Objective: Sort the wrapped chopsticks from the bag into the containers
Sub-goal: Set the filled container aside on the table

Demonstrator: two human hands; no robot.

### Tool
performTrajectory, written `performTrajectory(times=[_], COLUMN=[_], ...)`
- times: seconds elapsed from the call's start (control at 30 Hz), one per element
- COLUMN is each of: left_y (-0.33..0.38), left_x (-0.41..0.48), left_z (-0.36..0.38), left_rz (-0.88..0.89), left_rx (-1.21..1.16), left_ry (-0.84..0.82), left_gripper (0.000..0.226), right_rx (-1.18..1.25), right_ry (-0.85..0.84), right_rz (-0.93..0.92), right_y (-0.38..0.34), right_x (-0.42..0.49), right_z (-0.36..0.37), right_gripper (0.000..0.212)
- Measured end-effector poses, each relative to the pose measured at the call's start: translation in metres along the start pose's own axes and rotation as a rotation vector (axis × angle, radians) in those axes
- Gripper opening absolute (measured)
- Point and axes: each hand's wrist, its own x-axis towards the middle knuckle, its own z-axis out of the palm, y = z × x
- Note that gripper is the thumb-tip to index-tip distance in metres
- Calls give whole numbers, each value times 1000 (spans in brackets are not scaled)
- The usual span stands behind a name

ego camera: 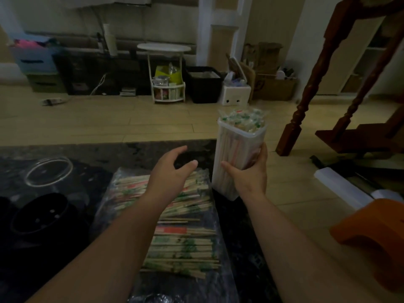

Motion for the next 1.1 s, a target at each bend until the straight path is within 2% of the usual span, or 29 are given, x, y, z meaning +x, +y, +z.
performTrajectory(times=[0.13, 0.27, 0.3, 0.4, 0.43, 0.5, 0.63, 0.73, 0.93, 1.1], left_y=[-4, -3, -2, 2, 4, 7, 9, 9, 6, 4], left_x=[-6, -14, -16, -24, -27, -33, -51, -72, -120, -153], left_z=[0, -1, -3, -11, -14, -23, -47, -69, -106, -133], left_rz=[-5, -17, -18, -6, 1, 19, 51, 78, 105, 136], left_rx=[35, 34, 28, 38, 52, 94, 134, 182, 208, 259], left_ry=[-3, -7, -9, -27, -29, -10, 59, 95, 168, 293], left_gripper=[56, 57, 57, 57, 57, 58, 57, 56, 57, 54], right_rx=[-15, -61, -77, -56, -38, -11, 27, 36, 148, 225], right_ry=[-26, -44, -48, -80, -87, -92, -104, -117, -270, -361], right_rz=[39, 105, 136, 252, 291, 331, 326, 262, 199, 191], right_y=[0, -2, -3, -7, -9, -15, -39, -63, -93, -101], right_x=[-7, -8, -9, -16, -19, -26, -58, -94, -159, -195], right_z=[0, 1, 0, -2, -2, -3, -6, -8, -2, 8], right_gripper=[128, 123, 117, 81, 75, 76, 77, 69, 53, 45])
